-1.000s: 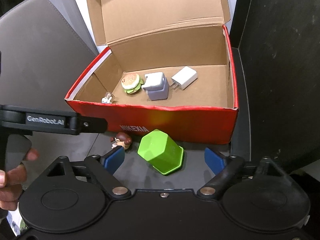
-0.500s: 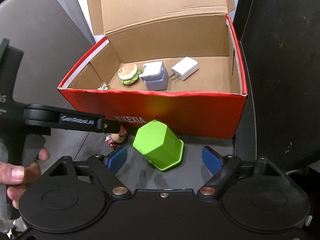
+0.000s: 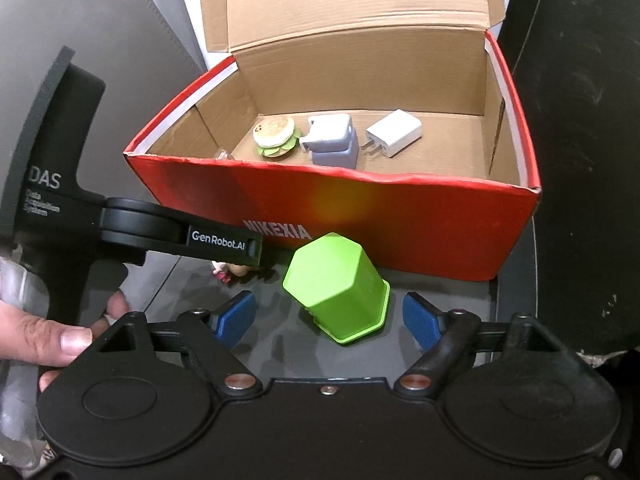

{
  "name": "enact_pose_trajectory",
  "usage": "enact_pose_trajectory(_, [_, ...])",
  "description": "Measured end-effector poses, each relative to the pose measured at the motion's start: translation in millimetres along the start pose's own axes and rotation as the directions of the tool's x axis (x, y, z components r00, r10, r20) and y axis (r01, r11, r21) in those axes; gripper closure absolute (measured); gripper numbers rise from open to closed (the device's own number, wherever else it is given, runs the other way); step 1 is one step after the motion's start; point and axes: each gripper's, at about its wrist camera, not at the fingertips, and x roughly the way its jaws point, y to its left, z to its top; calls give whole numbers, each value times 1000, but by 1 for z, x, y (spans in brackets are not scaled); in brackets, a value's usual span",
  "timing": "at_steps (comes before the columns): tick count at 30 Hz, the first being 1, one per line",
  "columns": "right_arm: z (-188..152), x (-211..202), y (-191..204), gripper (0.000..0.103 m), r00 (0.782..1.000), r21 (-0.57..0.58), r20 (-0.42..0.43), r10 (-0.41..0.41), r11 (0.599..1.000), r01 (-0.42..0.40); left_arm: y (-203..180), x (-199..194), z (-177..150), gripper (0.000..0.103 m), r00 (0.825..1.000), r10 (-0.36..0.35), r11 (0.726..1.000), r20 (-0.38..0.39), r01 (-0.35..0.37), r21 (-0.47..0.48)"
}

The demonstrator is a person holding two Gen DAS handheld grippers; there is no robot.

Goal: Organize objects
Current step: 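Lower the left gripper onto the brown-haired doll figure and close it, then close the right gripper on the green hexagonal cup while the left gripper holds the figure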

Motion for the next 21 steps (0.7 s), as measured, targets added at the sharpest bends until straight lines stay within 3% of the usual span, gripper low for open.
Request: enact_pose_trajectory(21, [-2, 20, 12, 30, 996, -53, 50, -69, 996, 72, 25, -12, -7, 54, 996, 40, 997, -81, -45, -65])
